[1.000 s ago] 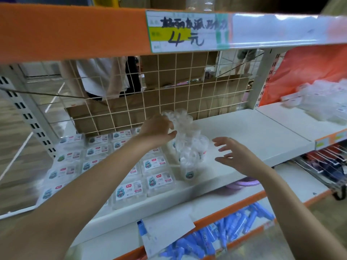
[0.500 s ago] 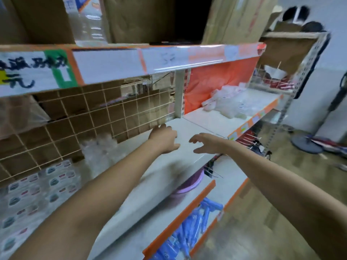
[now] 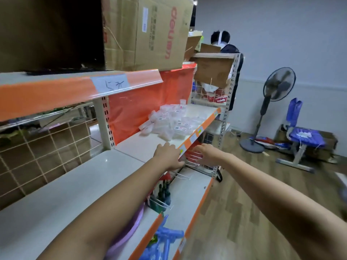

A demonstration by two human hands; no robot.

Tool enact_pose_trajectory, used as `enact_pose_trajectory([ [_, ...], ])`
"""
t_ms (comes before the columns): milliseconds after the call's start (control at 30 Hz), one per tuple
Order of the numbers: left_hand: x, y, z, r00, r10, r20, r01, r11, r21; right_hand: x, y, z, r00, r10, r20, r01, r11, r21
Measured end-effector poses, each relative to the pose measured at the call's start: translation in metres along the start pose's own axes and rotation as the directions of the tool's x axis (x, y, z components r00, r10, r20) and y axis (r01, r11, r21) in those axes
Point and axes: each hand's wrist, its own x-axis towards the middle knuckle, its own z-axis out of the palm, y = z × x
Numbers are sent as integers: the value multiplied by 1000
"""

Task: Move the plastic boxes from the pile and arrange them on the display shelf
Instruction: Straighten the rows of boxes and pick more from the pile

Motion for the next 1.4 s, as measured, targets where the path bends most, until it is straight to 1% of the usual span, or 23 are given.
enact_pose_trajectory([
  [200,90,9,4,999,37,19,-37,999,21,53,65,2,995,101,-10,-100,994,44],
  [300,143,10,5,998,66,-13,-65,996,69,90,97,2,991,128,-24,-127,991,49],
  [433,221,0,4,993,97,-67,-90,990,107,149,136,-6,988,153,0,-153,988,34],
  [533,283,-15,-1,993,97,-72,-90,992,90,204,167,-21,984,178,-3,-178,983,40],
  [633,337,-30,-3,993,90,-72,-84,993,81,252,190,-35,982,185,-45,-183,981,60],
  [733,381,-38,3,995,71,-70,-67,996,58,286,211,-35,980,196,-24,-194,979,66],
  [833,418,-40,13,993,85,-83,-81,995,53,319,235,-24,981,192,2,-192,979,72],
  [967,466,-46,24,990,81,-116,-77,996,40,367,263,-26,984,176,-27,-174,981,82],
  [1100,515,-55,35,995,18,-101,-16,1000,21,424,289,-29,986,143,-88,-140,989,43],
  [1233,563,-67,40,991,-108,-79,108,994,-4,477,312,-23,989,105,-101,-110,993,-51],
  [1333,592,-77,40,972,-221,-76,217,975,-53,509,325,-11,996,82,-31,-82,997,0],
  [1400,607,-84,39,952,-295,-83,290,955,-71,525,331,-5,998,51,-23,-50,998,44],
])
